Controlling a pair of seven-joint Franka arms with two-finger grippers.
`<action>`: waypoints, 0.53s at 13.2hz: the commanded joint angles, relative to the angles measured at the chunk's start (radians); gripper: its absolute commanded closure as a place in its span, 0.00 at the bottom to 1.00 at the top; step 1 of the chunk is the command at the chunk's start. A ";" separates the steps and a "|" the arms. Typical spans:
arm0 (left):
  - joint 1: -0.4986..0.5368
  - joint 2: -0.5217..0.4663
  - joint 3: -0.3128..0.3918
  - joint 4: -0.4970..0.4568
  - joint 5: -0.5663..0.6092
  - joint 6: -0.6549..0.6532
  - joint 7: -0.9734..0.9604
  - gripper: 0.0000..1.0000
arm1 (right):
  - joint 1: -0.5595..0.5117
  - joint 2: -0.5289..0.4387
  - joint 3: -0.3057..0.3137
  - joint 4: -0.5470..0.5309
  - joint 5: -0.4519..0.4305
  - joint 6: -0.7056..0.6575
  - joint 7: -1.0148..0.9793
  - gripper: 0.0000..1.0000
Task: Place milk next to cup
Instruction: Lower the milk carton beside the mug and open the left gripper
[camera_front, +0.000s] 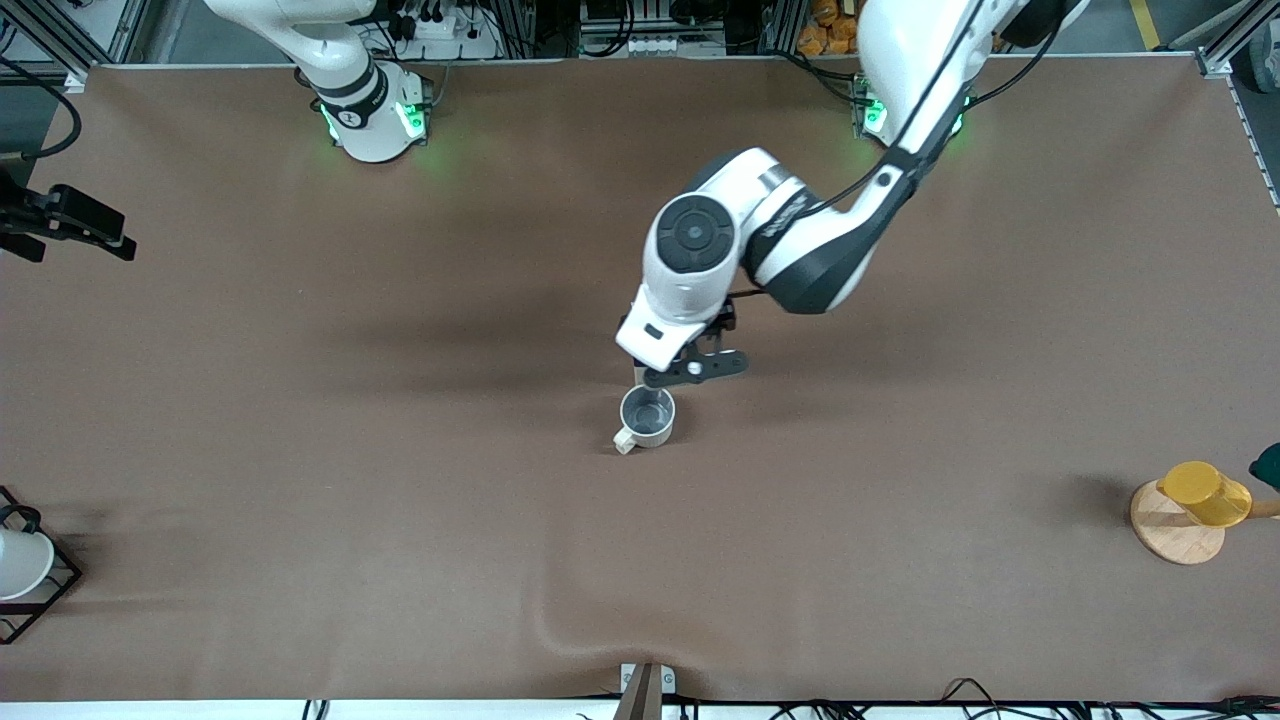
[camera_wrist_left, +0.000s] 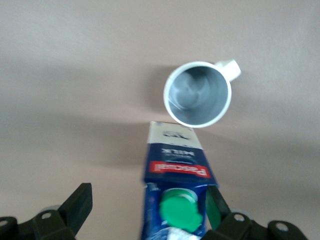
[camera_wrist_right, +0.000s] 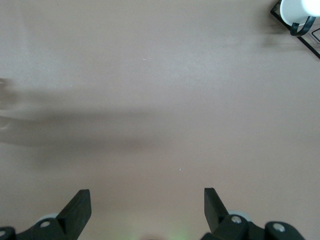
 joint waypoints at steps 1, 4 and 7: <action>0.072 -0.149 -0.001 -0.033 -0.034 -0.065 0.026 0.00 | -0.002 -0.014 -0.001 -0.014 0.012 -0.017 0.019 0.00; 0.119 -0.248 0.006 -0.103 -0.005 -0.206 0.035 0.00 | 0.001 -0.014 -0.001 -0.014 0.010 -0.039 0.018 0.00; 0.233 -0.409 0.002 -0.263 0.054 -0.214 0.137 0.00 | 0.001 -0.015 -0.001 -0.014 0.010 -0.069 0.009 0.00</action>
